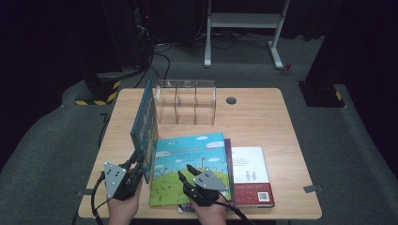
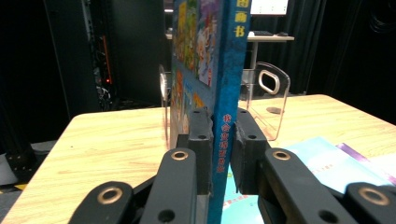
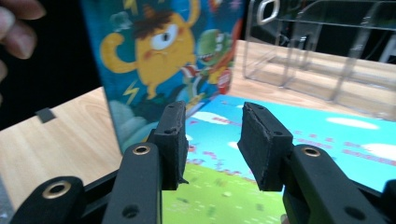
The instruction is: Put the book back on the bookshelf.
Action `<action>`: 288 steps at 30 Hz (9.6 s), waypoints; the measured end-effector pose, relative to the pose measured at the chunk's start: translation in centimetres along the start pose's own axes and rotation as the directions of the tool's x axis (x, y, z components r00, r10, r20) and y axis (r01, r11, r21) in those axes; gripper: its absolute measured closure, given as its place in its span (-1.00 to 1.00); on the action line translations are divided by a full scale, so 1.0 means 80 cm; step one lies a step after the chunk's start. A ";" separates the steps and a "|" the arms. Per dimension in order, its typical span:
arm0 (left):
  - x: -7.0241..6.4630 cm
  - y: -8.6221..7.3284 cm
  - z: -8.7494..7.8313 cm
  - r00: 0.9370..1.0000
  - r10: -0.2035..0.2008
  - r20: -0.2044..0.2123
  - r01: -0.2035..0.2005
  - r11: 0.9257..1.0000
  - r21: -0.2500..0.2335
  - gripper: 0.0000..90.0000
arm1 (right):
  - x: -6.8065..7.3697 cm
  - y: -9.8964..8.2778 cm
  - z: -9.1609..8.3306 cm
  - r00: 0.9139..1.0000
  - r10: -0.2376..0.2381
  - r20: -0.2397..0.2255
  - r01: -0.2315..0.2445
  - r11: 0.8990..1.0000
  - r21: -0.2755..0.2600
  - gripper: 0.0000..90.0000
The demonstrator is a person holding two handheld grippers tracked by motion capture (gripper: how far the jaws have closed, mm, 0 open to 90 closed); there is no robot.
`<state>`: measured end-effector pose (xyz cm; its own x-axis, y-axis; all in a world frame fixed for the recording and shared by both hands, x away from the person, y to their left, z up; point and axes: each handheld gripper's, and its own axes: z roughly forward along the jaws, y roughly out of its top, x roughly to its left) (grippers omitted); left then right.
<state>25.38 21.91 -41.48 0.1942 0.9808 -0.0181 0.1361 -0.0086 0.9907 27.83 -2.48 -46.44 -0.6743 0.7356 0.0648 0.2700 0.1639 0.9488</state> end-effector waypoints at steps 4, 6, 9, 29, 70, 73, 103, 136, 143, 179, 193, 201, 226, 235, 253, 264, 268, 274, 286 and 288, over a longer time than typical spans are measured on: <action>0.010 -0.001 -0.001 1.000 -0.004 0.004 0.004 1.000 0.009 0.79 | -0.018 0.004 -0.014 0.999 -0.001 0.039 0.001 1.000 -0.005 0.34; 0.013 -0.003 -0.002 1.000 0.005 0.005 -0.005 1.000 0.010 0.80 | -0.028 0.006 -0.022 0.998 -0.014 0.063 0.014 1.000 -0.010 0.35; 0.014 -0.005 -0.002 1.000 0.011 0.005 -0.011 1.000 0.012 0.80 | -0.046 0.007 -0.036 0.993 -0.043 0.114 0.045 0.999 -0.011 0.35; 0.019 -0.013 -0.004 1.000 0.012 0.007 -0.012 1.000 0.015 0.80 | -0.165 -0.036 -0.103 0.932 -0.007 0.361 -0.018 0.998 0.065 0.25; 0.033 0.004 0.025 0.998 0.034 0.044 -0.035 0.999 0.016 0.63 | -0.184 -0.046 -0.110 0.918 0.082 0.388 -0.109 0.993 0.047 0.20; 0.035 0.005 0.025 0.999 0.034 0.030 -0.034 0.999 0.016 0.67 | -0.183 -0.046 -0.110 0.918 0.081 0.389 -0.109 0.993 0.050 0.19; 0.064 0.028 0.031 1.000 -0.010 0.013 0.010 1.000 0.004 0.85 | -0.186 -0.046 -0.110 0.919 0.099 0.381 -0.125 0.991 0.044 0.19; 0.073 0.044 0.023 0.998 0.024 0.059 -0.023 1.000 -0.010 0.84 | -0.186 -0.046 -0.110 0.927 0.094 0.364 -0.122 0.991 0.054 0.19; 0.070 0.022 0.014 0.998 0.020 0.053 -0.018 0.999 -0.033 0.84 | -0.185 -0.046 -0.109 0.925 0.090 0.369 -0.120 0.991 0.058 0.20; 0.082 0.051 0.025 0.994 0.017 0.105 -0.017 1.000 0.001 0.46 | -0.185 -0.046 -0.109 0.927 0.085 0.364 -0.117 0.991 0.064 0.18; 0.086 0.061 0.019 0.992 0.058 0.109 -0.055 0.998 -0.028 0.79 | -0.185 -0.046 -0.108 0.927 0.086 0.365 -0.120 0.990 0.071 0.18; 0.086 0.068 0.021 0.991 0.057 0.119 -0.059 0.998 0.010 0.82 | -0.185 -0.046 -0.108 0.927 0.090 0.363 -0.125 0.989 0.074 0.18; 0.101 0.104 0.060 0.990 -0.005 0.142 0.006 1.000 -0.002 0.86 | -0.186 -0.046 -0.108 0.929 0.095 0.357 -0.129 0.989 0.071 0.18; 0.104 0.113 0.067 0.985 -0.046 0.166 0.051 0.999 -0.021 0.86 | -0.186 -0.046 -0.108 0.929 0.097 0.356 -0.130 0.989 0.068 0.18; 0.086 0.133 0.113 0.994 0.004 0.113 0.006 0.996 -0.087 0.85 | -0.187 -0.046 -0.109 0.929 0.099 0.356 -0.131 0.989 0.068 0.19; 0.080 0.132 0.154 0.996 0.007 0.089 0.003 0.995 -0.103 0.86 | -0.188 -0.046 -0.109 0.930 0.102 0.354 -0.133 0.989 0.066 0.19; 0.081 0.130 0.167 0.996 0.004 0.084 0.004 0.995 -0.101 0.85 | -0.188 -0.046 -0.109 0.930 0.102 0.353 -0.134 0.989 0.066 0.19; 0.081 0.131 0.184 0.997 0.000 0.081 0.009 0.994 -0.105 0.85 | -0.188 -0.046 -0.109 0.930 0.104 0.352 -0.134 0.989 0.063 0.20; 0.074 0.135 0.214 0.997 0.004 0.073 0.004 0.995 -0.105 0.86 | -0.188 -0.046 -0.110 0.930 0.111 0.350 -0.141 0.988 0.062 0.20; 0.071 0.137 0.218 0.997 0.009 0.072 -0.001 0.994 -0.111 0.85 | -0.188 -0.046 -0.110 0.930 0.112 0.350 -0.142 0.988 0.062 0.21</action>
<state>44.91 24.02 -33.06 0.2646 0.9642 -0.0185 0.0276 0.0116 0.9996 30.93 -19.96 -48.21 -0.3562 0.9326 0.0584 0.4051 0.0978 0.9090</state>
